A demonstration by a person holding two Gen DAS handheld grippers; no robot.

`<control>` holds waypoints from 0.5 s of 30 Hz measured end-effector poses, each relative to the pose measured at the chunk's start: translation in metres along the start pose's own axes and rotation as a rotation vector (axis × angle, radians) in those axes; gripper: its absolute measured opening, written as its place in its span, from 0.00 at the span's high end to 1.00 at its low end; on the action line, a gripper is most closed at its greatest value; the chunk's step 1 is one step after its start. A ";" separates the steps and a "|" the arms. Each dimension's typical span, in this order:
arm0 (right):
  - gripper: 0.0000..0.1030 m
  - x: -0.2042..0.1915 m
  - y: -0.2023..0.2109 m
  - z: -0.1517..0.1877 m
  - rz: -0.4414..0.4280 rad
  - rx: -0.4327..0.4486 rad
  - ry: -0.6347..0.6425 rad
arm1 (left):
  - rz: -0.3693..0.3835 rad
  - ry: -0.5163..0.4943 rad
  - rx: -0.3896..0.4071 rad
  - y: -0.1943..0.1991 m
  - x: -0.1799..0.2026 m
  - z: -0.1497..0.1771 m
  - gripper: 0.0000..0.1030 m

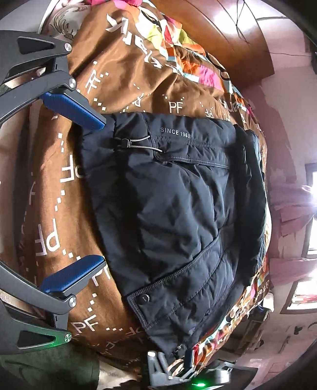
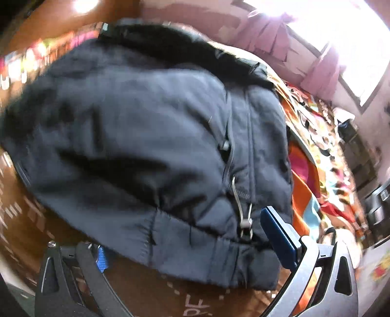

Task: Fold large clothes

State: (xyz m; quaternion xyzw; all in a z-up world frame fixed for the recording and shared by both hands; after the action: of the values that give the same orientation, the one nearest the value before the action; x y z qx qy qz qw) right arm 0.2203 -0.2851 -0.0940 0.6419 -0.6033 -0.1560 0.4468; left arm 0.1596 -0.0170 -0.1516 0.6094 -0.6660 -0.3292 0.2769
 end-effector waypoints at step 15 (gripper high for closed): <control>0.02 0.017 0.003 -0.075 -0.350 -0.031 -0.200 | -0.037 -0.199 0.063 -0.003 0.041 -0.005 0.00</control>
State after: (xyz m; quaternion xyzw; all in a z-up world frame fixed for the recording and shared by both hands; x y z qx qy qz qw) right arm 0.2778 -0.2713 -0.0440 0.7111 -0.5215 -0.3037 0.3607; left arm 0.1614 -0.0585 -0.1520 0.5942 -0.6889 -0.3721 0.1840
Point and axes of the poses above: each gripper's, at about its wrist camera, not at the fingertips, and y roughly against the way its jaws point, x to its right, z to its underside, the point moved 9 cm from there along -y, roughly the way its jaws point, and after that the axes turned 3 degrees about z, right-handed, at the moved point
